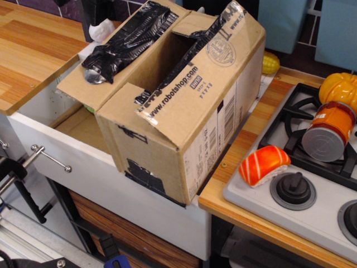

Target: Close small4fbox flaps

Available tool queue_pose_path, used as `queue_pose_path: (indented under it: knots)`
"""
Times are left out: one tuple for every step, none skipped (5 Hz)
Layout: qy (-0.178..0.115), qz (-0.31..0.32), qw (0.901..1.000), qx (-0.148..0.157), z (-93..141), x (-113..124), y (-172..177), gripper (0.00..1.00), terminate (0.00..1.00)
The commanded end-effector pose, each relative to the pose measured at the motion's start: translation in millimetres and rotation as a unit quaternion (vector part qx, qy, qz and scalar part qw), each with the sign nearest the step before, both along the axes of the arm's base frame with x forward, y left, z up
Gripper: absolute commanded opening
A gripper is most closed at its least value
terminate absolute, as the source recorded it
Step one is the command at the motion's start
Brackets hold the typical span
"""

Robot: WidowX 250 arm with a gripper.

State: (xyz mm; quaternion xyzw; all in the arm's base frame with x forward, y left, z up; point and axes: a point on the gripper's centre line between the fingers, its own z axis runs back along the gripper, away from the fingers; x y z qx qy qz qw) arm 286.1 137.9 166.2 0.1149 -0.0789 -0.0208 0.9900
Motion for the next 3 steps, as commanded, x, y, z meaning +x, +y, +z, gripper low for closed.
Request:
queue_pose_path:
  knots:
    - [0.0, 0.0, 1.0, 0.0, 0.0, 0.0, 0.0, 1.0, 0.0]
    - [-0.013, -0.008, 0.9996, 0.022, -1.7, 3.5, 15.9, 1.0, 0.0]
    - [-0.019, -0.012, 0.9997, 0.007, -9.2, 9.0, 24.3, 1.0, 0.0]
